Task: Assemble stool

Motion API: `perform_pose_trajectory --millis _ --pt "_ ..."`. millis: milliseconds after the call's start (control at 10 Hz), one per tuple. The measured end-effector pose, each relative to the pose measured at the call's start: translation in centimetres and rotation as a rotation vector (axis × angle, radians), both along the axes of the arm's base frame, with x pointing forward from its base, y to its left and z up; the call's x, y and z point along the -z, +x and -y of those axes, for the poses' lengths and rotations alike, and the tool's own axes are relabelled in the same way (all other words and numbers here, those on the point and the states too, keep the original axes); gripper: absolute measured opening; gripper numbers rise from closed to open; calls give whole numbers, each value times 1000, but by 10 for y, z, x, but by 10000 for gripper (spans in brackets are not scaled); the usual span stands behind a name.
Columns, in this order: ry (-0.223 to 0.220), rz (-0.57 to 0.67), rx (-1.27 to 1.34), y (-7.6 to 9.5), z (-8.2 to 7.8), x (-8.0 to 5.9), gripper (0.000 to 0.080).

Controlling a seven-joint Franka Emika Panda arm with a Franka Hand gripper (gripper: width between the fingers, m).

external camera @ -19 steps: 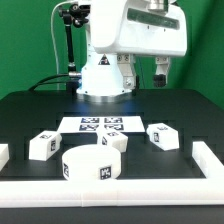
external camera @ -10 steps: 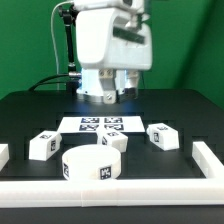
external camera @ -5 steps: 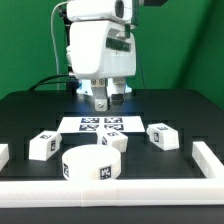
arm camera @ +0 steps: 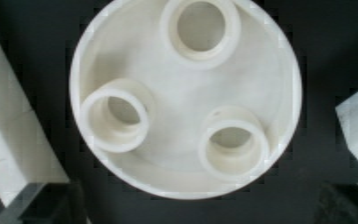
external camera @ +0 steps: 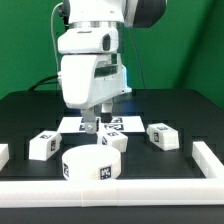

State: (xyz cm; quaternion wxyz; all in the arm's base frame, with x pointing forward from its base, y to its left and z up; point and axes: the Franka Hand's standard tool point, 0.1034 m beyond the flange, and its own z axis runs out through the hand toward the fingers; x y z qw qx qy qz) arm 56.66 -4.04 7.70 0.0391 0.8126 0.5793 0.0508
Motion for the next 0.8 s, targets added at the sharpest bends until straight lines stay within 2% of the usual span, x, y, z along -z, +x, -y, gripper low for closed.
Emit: perform_pose_trajectory --millis 400,600,800 --pt "-15 -10 -70 1 2 -1 649" --pt "-29 -40 -198 -6 11 7 649" --pt "-30 -43 -210 -7 12 8 649"
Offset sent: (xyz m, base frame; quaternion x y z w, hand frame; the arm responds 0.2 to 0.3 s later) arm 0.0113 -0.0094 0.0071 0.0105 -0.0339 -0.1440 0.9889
